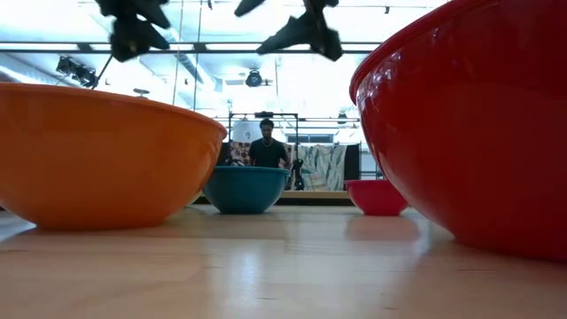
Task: Nest bowls inside each other
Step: Stack the orange bowl on top of the red bowl
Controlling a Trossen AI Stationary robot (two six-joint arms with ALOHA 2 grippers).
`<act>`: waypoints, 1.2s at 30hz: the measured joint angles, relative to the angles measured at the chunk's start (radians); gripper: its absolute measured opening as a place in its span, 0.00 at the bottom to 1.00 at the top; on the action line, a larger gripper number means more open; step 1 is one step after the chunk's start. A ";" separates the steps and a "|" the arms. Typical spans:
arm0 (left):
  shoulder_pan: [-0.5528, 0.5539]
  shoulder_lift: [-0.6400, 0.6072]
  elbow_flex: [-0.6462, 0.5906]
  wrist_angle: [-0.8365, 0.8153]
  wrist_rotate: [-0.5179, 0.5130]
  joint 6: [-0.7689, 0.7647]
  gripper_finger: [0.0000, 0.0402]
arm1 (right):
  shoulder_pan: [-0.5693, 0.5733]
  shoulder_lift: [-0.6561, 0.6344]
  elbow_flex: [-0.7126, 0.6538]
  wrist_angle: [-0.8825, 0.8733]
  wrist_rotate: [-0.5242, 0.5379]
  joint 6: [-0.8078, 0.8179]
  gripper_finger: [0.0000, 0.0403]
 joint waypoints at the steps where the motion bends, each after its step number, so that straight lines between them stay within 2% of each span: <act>1: -0.034 -0.016 0.000 -0.012 -0.030 -0.001 0.40 | 0.021 0.001 0.000 0.000 0.041 0.015 0.59; 7: -0.168 -0.126 -0.021 -0.033 -0.164 0.038 0.40 | 0.093 0.062 -0.001 0.008 0.220 0.059 0.59; 9: -0.186 -0.161 -0.044 -0.033 -0.173 0.043 0.40 | 0.096 0.102 -0.001 0.045 0.215 0.053 0.59; 13: -0.207 -0.228 -0.076 -0.040 -0.180 0.005 0.40 | 0.078 0.153 -0.002 0.096 0.135 0.075 0.61; 17: -0.217 -0.264 -0.077 -0.045 -0.180 -0.008 0.40 | 0.064 0.162 -0.001 0.071 0.123 0.125 0.62; 21: -0.217 -0.275 -0.077 -0.101 -0.191 -0.008 0.40 | 0.063 0.162 -0.002 0.037 0.165 0.126 0.61; 29: -0.216 -0.252 -0.115 -0.160 -0.210 -0.009 0.40 | 0.027 0.174 -0.015 0.081 0.237 -0.056 0.60; 36: -0.216 -0.235 -0.156 -0.160 -0.209 -0.017 0.40 | -0.072 0.250 -0.018 0.205 -0.004 -0.075 0.60</act>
